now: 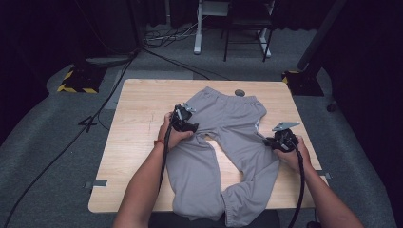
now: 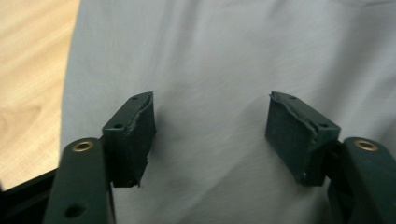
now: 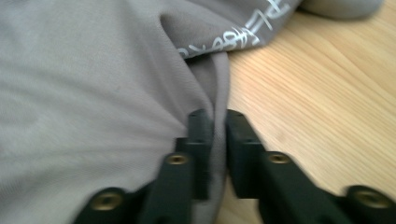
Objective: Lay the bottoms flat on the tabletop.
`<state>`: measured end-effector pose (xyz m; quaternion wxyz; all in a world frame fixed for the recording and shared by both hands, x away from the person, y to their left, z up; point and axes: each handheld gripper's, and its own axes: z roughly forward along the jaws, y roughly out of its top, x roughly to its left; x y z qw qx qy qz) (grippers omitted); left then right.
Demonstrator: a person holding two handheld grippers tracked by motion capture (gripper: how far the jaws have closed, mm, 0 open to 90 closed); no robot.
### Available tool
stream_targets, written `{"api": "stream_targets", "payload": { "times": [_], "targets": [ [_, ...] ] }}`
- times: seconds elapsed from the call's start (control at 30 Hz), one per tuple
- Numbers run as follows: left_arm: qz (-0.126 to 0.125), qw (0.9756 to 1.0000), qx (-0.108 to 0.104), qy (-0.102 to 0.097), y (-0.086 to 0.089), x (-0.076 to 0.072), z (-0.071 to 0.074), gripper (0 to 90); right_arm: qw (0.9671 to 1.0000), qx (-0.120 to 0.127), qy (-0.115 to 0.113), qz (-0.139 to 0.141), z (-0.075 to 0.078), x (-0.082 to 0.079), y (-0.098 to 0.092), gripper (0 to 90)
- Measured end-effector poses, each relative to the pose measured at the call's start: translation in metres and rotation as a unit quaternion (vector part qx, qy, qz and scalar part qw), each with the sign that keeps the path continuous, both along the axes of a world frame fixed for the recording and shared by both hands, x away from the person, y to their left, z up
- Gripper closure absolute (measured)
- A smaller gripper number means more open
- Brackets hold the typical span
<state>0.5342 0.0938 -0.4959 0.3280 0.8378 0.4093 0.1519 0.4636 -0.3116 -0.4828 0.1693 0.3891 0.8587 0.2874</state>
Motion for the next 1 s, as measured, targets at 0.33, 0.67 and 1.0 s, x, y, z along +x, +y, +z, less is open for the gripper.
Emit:
{"api": "stream_targets", "payload": {
  "times": [0.33,0.67,1.0],
  "targets": [
    [0.033,0.9994,-0.002,0.004,0.026,-0.020,0.000,37.6,0.9957,0.006,0.041,-0.083,0.005,-0.022,-0.049,79.4],
    [0.021,0.9994,0.027,0.006,0.042,-0.039,0.006,37.8,0.9991,0.000,-0.025,-0.035,0.021,0.002,-0.020,63.7],
    [-0.025,0.9991,0.000,-0.034,0.003,-0.013,0.025,34.8,0.9999,0.008,0.008,-0.005,0.005,0.036,0.005,67.6]
  ]
}}
